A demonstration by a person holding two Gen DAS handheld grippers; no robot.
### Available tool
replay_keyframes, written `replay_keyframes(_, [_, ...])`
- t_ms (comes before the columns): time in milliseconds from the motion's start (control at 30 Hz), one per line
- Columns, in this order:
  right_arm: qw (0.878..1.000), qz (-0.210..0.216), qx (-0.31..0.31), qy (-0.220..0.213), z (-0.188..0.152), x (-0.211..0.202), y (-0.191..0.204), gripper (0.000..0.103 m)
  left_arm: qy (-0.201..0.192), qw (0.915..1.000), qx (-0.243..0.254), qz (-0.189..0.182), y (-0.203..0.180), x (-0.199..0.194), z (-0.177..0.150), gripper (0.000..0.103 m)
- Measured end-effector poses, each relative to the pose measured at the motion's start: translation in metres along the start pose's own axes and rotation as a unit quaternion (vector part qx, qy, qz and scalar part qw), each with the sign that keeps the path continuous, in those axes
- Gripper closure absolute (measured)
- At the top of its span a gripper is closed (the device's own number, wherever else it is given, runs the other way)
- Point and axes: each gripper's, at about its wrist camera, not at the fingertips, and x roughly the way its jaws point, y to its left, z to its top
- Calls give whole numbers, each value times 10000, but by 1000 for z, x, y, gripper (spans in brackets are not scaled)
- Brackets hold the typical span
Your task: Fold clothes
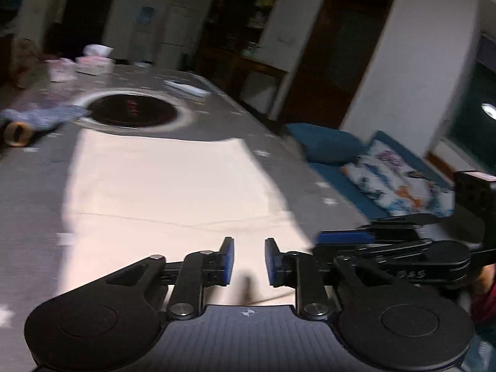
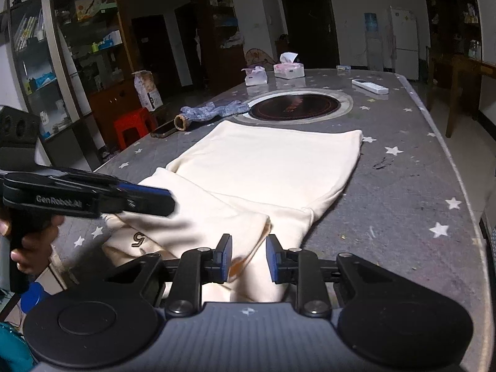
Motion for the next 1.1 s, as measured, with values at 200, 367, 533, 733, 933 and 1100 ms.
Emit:
replay_keyframes(200, [9997, -154, 6, 199, 4, 27, -2, 74, -113, 9947, 26, 1018, 37, -38, -14, 57])
replay_keyframes(367, [9994, -148, -82, 286, 6, 40, 3, 74, -13, 9915, 101, 1294, 52, -56, -29, 49])
replay_keyframes(533, [9984, -295, -359, 336, 6, 43, 13, 94, 118, 9910, 214, 1315, 52, -59, -43, 49])
replay_keyframes(733, [9971, -455, -584, 153, 17, 31, 18, 98, 76, 9909, 369, 1296, 52, -46, -42, 56])
replay_keyframes(933, [9921, -856, -911, -59, 26, 21, 25, 98, 98, 9895, 658, 1285, 48, -42, -45, 82])
replay_keyframes(1100, [9933, -894, -709, 187, 16, 31, 15, 96, 111, 9887, 792, 1266, 46, -44, -46, 93])
